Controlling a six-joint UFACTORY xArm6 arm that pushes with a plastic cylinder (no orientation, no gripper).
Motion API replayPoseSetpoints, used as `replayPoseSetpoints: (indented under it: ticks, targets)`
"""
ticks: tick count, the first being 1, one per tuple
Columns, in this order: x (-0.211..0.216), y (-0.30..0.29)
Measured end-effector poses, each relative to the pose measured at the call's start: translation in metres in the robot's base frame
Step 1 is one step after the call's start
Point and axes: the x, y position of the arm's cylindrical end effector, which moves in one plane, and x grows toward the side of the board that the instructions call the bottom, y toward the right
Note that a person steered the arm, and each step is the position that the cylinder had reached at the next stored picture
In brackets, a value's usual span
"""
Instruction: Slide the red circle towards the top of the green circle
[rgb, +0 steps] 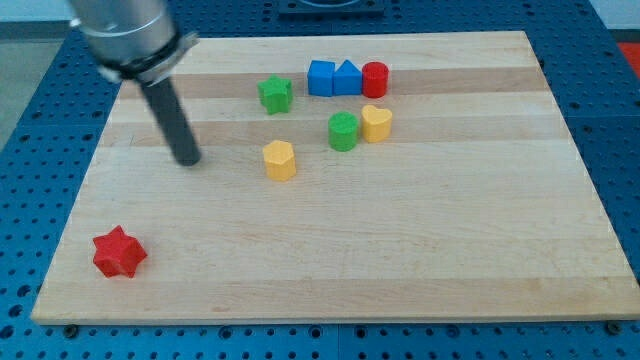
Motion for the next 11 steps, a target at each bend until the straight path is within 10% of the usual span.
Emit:
replayPoseSetpoints:
  ticks: [5,8,11]
  targets:
    - [-0.099,0.284]
    - [-0.148,0.237]
    - [-0.098,0.239]
